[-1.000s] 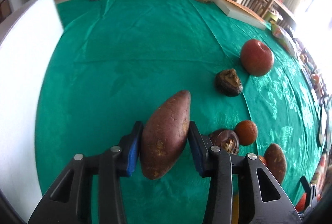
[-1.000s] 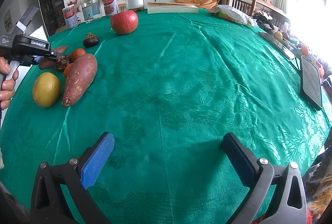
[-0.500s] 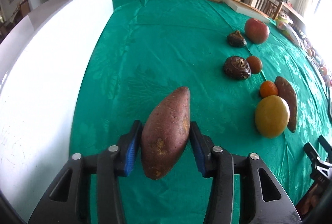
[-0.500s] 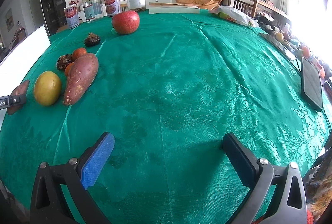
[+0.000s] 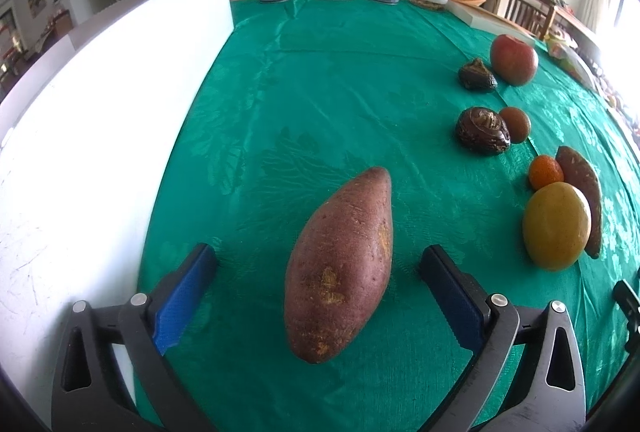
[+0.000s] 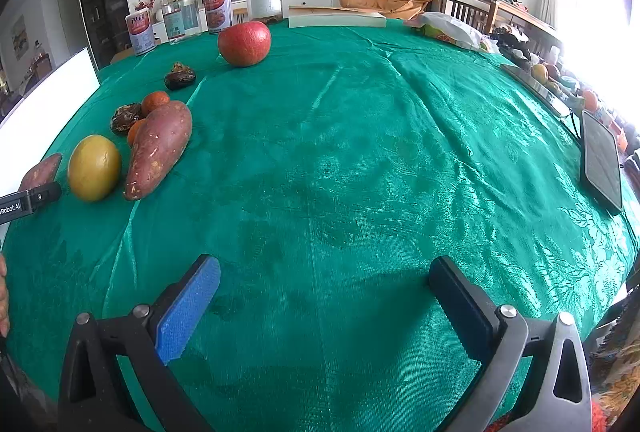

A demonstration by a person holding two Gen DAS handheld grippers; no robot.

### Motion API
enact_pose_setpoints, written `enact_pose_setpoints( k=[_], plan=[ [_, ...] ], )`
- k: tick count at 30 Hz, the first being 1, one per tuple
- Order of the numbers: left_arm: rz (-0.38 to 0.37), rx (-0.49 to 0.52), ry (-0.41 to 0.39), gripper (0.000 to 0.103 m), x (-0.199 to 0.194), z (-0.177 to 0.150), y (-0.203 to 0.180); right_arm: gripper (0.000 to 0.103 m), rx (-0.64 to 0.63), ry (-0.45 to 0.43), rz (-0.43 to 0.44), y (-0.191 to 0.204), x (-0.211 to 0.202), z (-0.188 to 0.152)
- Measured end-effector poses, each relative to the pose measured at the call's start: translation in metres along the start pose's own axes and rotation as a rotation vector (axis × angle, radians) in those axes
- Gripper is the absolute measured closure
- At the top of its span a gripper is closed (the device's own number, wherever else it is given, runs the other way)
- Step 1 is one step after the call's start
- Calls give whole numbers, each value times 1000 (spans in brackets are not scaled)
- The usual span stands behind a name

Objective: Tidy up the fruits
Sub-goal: 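Lower the sweet potato and open the left gripper to release it, then grasp a small orange with the right gripper while the left gripper regrasps the sweet potato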

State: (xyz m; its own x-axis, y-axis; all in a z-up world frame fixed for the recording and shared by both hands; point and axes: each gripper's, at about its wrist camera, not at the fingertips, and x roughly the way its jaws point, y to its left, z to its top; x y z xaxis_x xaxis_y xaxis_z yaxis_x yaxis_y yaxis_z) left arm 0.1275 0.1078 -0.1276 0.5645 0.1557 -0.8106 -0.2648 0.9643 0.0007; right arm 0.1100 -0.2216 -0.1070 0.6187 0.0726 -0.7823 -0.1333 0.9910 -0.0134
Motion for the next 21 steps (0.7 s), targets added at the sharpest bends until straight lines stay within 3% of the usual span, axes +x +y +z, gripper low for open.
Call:
enact_pose_setpoints(
  k=[12,15,19,21],
  plan=[
    [0,0,-1,1,0,0,0,0,32,28,44,-9,-5,12],
    [0,0,-1,0,0,0,0,0,77,8,119,-8,-14,44],
    [0,0,0,1,0,-1,0,1,25,80,294,32,-4,111],
    [0,0,-1,1,0,-1,0,14,-23,139,356,59,12,139]
  ],
)
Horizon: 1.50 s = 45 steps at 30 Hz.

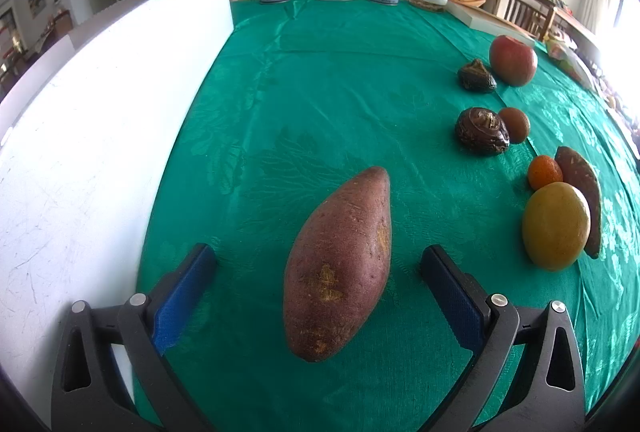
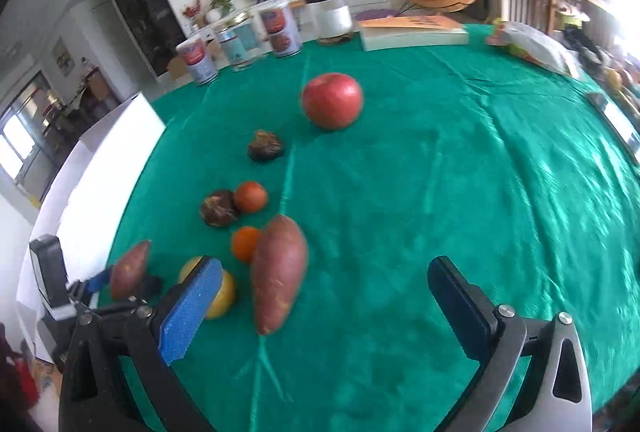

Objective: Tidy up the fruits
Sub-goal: 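Grasp a small orange with the right gripper while the left gripper regrasps the sweet potato, then carry both items over the white box and open both grippers to drop them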

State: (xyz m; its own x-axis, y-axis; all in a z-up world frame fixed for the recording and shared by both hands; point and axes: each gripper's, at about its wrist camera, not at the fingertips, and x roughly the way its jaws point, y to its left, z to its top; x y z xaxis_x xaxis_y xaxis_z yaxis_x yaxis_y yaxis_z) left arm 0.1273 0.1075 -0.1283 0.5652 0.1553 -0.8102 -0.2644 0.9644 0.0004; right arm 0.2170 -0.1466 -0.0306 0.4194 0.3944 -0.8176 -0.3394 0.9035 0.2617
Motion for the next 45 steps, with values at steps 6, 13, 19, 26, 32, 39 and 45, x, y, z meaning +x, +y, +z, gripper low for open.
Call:
enact_pose_setpoints(
  k=[6,13,19,26,32,39,45],
  plan=[
    [-4,4,0,1,-1,0,-1,48,18,216,79,23,77,50],
    [-47,43,54,3,-5,4,1,62,37,324,101,33,120,56],
    [-55,50,78,21,-13,14,6,67,114,351,175,29,132,61],
    [-137,1,93,63,-16,12,11,74,112,341,177,27,112,52],
    [-271,-117,68,63,-50,9,25,74,131,255,228,27,67,53],
    [-482,-228,-23,63,-152,1,63,74,55,233,478,106,16,35],
    [-319,-349,-156,63,-202,0,144,74,-79,268,677,226,7,9]
  ],
)
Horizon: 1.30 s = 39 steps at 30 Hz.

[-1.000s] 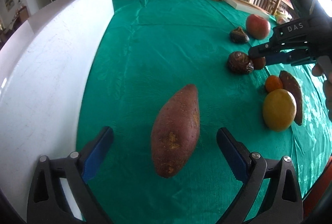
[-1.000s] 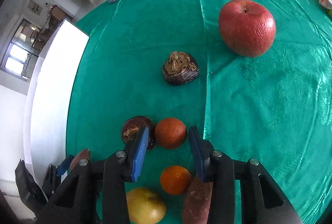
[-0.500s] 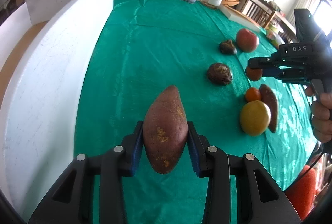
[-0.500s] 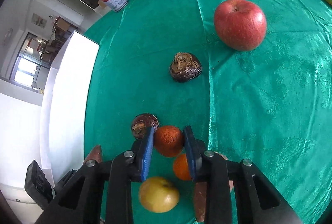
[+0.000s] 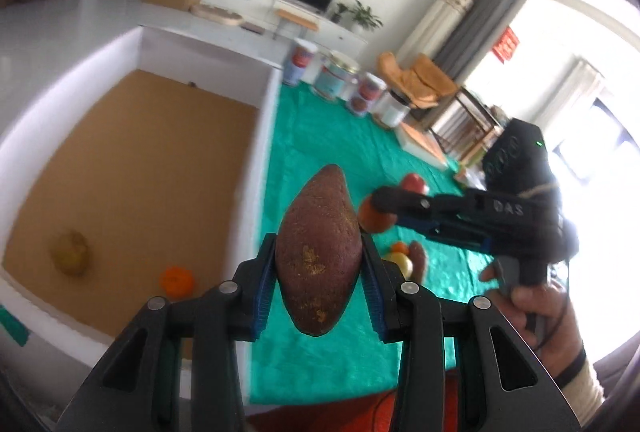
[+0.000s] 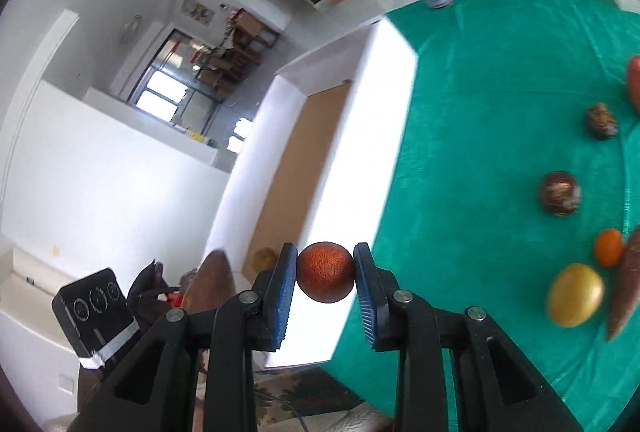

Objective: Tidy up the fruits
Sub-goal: 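Carry both items over the white box and open both grippers to drop them, then withdraw both grippers from the box back over the table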

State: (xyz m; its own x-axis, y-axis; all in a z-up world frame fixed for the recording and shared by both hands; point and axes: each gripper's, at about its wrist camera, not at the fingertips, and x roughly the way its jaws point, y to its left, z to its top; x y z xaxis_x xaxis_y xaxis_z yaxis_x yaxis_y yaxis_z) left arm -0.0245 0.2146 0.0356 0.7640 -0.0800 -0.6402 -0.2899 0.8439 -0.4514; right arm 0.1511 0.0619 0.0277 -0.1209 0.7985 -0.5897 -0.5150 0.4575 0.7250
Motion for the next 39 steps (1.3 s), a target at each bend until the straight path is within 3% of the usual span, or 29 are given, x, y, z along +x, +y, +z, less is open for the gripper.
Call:
enact_pose_setpoints(
  k=[4,10,12,14,15,17,19,24,27,29,31,34,39],
  plan=[
    [213,-84,-12,63,6,5,57,74,-104,86,-7,48,65,-8],
    [380,-126,19,63,19,-10,97,72,-209,162,-94,78,134,-25],
    [417,-126,5,56,22,-12,99,70,-232,147,-133,81,139,-27],
    [433,-127,-22,31,21,-10,98,53,-235,110,-145,77,127,-29],
    [438,-122,-43,27,20,-8,95,51,-236,81,-146,74,118,-28],
    [437,-91,-82,19,15,-6,83,46,-236,24,-161,66,94,-28],
    [413,-50,-106,18,15,-4,65,39,-242,-43,-190,53,62,-26],
    [230,75,-97,13,26,-11,-4,20,-187,-253,-368,-6,-34,-46],
    [90,179,-18,10,46,-28,-55,12,-123,-358,-546,-60,-83,-76],
    [16,242,62,9,66,-42,-85,10,-88,-373,-732,-99,-105,-100],
    [-28,282,134,9,92,-54,-106,10,-20,-370,-865,-143,-124,-121],
    [13,314,160,9,130,-66,-116,10,104,-386,-951,-193,-146,-148],
    [159,361,94,9,169,-81,-97,9,209,-444,-995,-227,-167,-169]
  ],
)
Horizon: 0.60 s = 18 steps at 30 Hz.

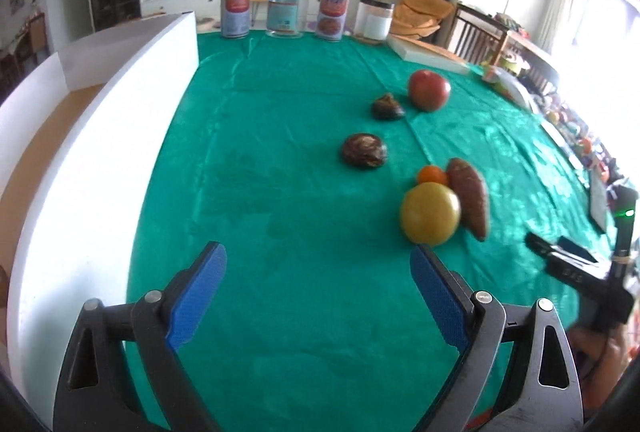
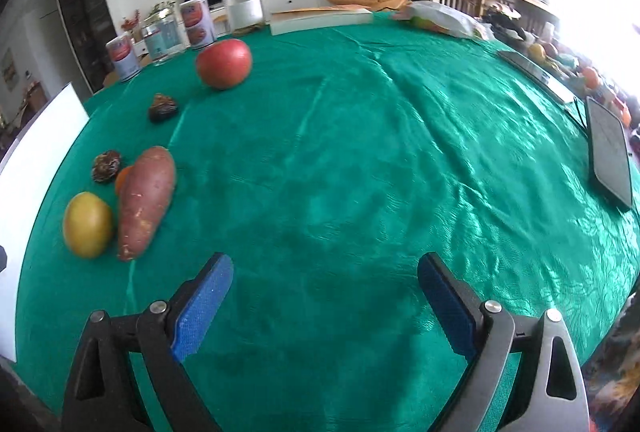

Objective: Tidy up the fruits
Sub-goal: 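Withdraw both grippers from the box back over the table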

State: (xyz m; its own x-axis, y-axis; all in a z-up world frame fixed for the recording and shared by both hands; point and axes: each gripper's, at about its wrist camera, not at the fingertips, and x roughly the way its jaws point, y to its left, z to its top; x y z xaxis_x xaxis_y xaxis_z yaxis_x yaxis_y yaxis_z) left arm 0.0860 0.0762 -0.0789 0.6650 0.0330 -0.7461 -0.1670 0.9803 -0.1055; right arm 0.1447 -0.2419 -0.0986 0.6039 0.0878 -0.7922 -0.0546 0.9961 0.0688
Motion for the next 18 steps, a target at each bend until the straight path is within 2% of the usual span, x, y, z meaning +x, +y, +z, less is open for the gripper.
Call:
enact_pose_setpoints(
  k=[5,11,18],
  plan=[
    [82,1,31,9,33,-7,11,8,-17,-16,-40,2,1,0],
    [100,-31,54,9,48,-10,17,0,-28,-4,-53,8,-2,-7],
    [126,4,85,1,55,-8,11,0,-44,-5,-54,11,-1,-9]
  ],
)
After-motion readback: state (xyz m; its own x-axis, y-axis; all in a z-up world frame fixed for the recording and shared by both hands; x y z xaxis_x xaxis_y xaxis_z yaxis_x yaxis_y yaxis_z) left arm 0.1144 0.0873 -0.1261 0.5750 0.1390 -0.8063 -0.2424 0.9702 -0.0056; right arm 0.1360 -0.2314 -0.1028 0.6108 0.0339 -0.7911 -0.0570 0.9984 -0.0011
